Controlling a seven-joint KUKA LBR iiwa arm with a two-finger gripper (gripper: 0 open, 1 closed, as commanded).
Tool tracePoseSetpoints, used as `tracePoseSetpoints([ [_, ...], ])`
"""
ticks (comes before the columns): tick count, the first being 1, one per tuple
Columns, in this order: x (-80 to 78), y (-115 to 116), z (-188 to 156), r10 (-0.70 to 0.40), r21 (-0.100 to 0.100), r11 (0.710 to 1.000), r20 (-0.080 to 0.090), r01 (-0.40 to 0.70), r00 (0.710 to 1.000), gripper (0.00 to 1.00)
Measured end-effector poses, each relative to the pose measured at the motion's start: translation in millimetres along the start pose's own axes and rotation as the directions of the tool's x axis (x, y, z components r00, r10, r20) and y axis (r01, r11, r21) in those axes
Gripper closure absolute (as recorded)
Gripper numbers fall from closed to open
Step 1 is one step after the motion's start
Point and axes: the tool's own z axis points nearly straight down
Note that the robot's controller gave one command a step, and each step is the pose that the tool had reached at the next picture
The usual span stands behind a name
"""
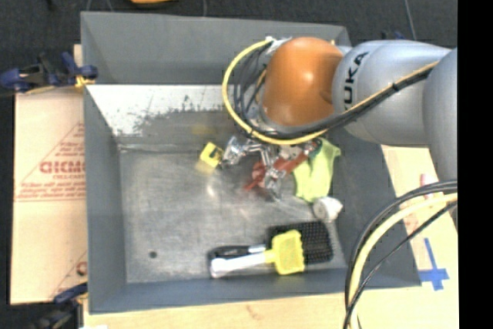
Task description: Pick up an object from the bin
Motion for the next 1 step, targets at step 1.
tracePoseSetpoints([
  [1, 1.8, 0.7, 0.0, 0.002, 0.001, 1.000, 0.002, -0.002, 1.000, 0.00],
])
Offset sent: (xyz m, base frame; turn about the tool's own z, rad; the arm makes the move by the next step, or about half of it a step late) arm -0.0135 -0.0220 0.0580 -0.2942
